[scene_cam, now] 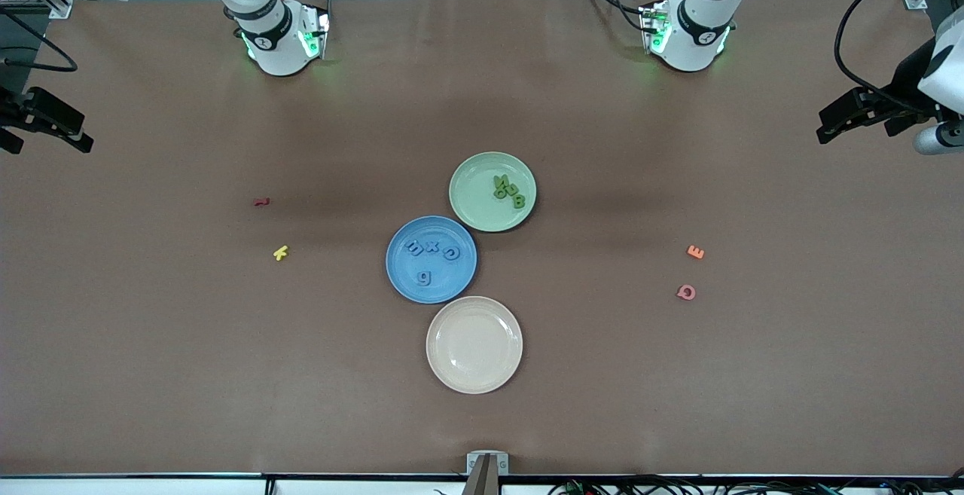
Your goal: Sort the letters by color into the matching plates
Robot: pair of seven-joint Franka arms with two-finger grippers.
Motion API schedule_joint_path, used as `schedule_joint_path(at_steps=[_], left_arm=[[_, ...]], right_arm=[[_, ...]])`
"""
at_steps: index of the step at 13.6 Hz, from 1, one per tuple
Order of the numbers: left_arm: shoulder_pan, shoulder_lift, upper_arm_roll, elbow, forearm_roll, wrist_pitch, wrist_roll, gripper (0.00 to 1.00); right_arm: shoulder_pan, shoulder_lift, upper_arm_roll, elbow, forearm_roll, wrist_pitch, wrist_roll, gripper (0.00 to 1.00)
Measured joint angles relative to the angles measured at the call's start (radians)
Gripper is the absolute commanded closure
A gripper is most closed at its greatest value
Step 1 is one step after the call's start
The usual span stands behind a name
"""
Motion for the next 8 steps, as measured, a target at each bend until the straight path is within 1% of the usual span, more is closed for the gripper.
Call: schedule_joint_path(at_steps=[8], left_arm=[[-0.003,-0.026,0.001,-0.002,-0.001,-0.008,0.001,0.0]], right_arm=[[-0.001,0.027,0.011,0.003,0.0,0.003,-0.061,0.0]])
